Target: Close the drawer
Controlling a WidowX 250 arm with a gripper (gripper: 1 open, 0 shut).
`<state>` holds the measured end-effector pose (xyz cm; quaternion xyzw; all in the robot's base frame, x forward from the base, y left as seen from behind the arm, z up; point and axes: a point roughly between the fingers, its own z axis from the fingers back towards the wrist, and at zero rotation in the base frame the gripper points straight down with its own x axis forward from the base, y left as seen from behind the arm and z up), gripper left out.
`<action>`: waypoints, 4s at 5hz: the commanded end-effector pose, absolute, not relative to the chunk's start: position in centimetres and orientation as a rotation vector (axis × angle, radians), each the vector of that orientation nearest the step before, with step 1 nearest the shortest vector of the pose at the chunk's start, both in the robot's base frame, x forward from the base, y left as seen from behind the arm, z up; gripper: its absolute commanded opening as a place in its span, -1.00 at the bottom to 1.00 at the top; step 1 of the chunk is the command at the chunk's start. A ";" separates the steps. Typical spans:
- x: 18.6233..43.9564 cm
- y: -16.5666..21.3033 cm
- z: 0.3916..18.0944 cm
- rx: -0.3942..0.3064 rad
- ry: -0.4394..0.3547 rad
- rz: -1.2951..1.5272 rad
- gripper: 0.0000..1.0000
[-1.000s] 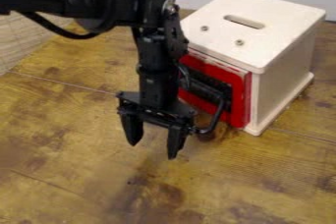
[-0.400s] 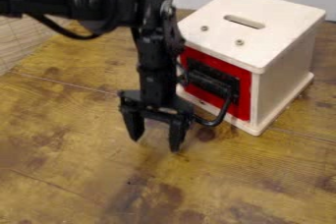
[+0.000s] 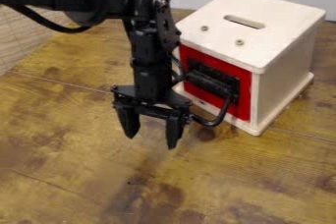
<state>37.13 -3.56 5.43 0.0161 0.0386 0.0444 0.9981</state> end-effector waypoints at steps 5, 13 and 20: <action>37.6 -2.7 8.9 0.017 -0.066 0.127 1.00; 34.6 -3.2 13.9 0.009 -0.092 0.067 1.00; 32.0 -4.3 15.0 0.004 -0.139 0.098 1.00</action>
